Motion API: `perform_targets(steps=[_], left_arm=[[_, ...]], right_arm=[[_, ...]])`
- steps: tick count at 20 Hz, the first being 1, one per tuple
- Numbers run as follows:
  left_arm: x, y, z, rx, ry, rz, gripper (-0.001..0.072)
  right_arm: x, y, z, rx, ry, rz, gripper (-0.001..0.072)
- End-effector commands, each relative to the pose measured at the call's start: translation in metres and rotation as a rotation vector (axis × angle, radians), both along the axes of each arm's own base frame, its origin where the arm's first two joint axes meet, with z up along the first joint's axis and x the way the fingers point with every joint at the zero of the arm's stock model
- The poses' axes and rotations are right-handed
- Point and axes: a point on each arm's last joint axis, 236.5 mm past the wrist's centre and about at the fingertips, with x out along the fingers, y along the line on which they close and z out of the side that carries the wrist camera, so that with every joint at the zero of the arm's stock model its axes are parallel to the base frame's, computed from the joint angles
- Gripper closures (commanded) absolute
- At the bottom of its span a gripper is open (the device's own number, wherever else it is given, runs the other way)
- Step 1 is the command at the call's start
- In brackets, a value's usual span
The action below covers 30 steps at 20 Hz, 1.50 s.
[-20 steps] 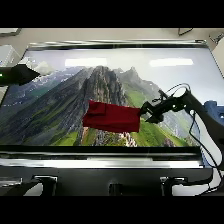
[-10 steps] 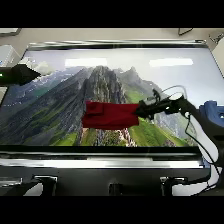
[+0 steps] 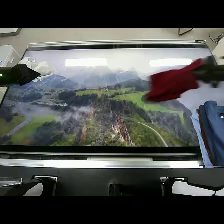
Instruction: Fold the clothes and pants, and hang the long-sleeved shirts on hangers.
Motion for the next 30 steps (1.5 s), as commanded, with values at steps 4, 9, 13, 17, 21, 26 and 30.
perform_targets(steps=[4, 9, 13, 17, 21, 26, 30], left_arm=[[0.0, 0.0, 0.0, 0.008, -0.006, -0.007, 0.0684], [-0.001, -0.008, 0.001, 0.016, -0.014, -0.031, 0.0684], [0.0, -0.016, 0.003, 0.016, -0.028, -0.047, 0.0684], [0.0, -0.016, 0.003, 0.019, -0.03, -0.049, 0.0684], [0.0, -0.016, 0.003, 0.019, -0.03, -0.049, 0.0684], [0.0, -0.016, 0.003, 0.017, -0.029, -0.049, 0.0684], [0.0, -0.016, 0.003, 0.015, -0.028, -0.047, 0.0684]], right_arm=[[-0.073, -0.165, 0.041, 0.016, 0.028, -0.47, 0.0675], [-0.124, -0.188, 0.04, 0.094, 0.092, -0.538, 0.0675], [-0.135, -0.193, 0.062, 0.093, 0.03, -0.577, 0.0675], [-0.167, -0.21, 0.062, 0.129, 0.068, -0.682, 0.0675], [-0.237, -0.219, 0.012, 0.048, 0.382, -0.746, 0.0674], [-0.288, -0.222, -0.054, 0.011, 0.656, -0.782, 0.0674], [-0.339, -0.208, -0.115, 0.012, 0.915, -0.775, 0.0674]])
